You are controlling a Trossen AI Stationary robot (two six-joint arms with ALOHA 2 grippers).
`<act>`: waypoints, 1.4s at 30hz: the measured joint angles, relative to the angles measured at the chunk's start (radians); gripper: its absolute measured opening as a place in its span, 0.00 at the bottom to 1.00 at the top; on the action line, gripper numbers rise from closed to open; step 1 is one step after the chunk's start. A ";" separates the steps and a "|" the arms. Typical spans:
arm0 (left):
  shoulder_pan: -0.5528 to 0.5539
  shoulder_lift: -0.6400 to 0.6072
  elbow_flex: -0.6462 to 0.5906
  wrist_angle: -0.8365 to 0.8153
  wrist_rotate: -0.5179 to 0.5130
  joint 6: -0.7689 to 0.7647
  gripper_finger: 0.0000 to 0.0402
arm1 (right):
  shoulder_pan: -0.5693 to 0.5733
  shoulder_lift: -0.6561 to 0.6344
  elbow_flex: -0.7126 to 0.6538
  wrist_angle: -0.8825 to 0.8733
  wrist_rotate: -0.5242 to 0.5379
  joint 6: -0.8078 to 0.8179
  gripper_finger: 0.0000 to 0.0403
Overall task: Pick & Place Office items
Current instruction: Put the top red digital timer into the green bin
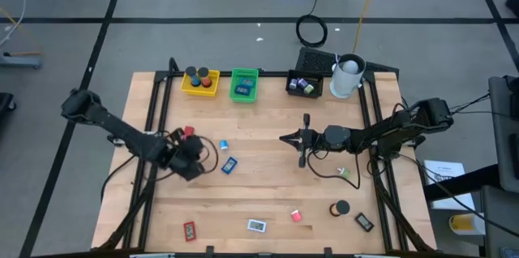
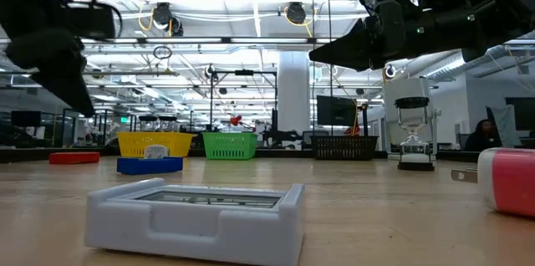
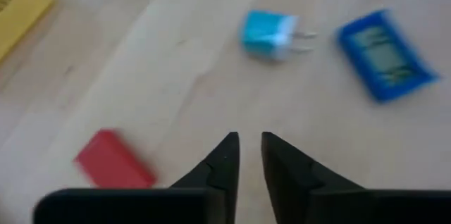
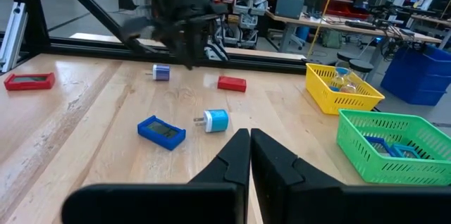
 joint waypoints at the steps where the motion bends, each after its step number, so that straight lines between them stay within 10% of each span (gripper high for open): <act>1: 0.024 -0.001 0.000 -0.015 0.007 0.000 0.20 | 0.000 0.000 0.000 0.000 0.000 0.000 0.01; 15: 0.357 -0.173 -0.058 -0.063 0.092 0.223 0.51 | 0.000 0.000 0.000 0.000 0.000 0.000 0.02; 25: 0.511 -0.351 -0.076 -0.041 0.094 0.224 0.52 | 0.000 0.000 0.000 0.000 0.000 0.000 0.01; 42: 0.738 -0.206 -0.028 -0.046 0.187 0.303 0.53 | 0.000 0.000 0.000 0.000 0.000 0.000 0.02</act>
